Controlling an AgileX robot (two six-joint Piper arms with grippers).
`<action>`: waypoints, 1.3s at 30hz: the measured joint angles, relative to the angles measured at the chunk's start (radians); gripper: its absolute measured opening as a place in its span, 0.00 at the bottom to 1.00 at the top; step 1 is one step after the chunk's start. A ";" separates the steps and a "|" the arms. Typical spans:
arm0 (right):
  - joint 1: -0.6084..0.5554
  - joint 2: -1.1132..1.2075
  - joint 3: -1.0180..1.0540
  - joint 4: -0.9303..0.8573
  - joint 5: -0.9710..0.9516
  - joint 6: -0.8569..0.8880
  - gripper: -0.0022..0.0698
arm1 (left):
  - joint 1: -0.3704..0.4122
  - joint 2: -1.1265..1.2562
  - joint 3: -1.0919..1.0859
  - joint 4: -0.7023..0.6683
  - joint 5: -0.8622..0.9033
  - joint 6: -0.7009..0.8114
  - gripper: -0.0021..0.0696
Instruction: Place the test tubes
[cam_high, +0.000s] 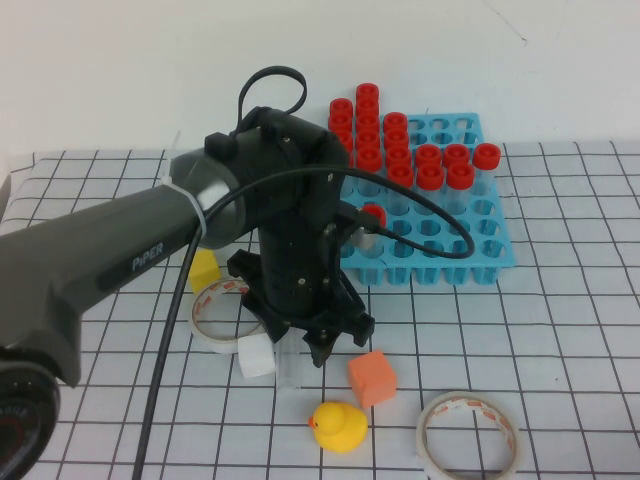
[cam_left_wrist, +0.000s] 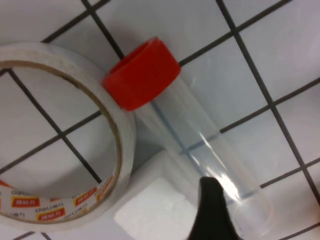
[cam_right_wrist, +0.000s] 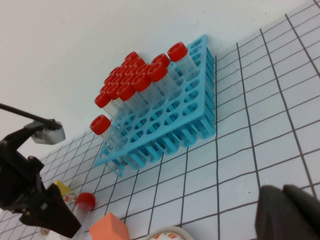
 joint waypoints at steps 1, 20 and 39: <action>0.000 0.000 0.000 0.000 0.000 0.000 0.03 | 0.000 0.002 0.000 0.000 0.000 0.000 0.62; 0.000 0.000 0.000 0.000 0.000 -0.025 0.03 | 0.002 0.036 -0.003 -0.005 0.002 -0.029 0.62; 0.000 0.000 0.000 0.000 0.000 -0.027 0.03 | 0.012 0.050 -0.007 0.020 0.005 -0.058 0.62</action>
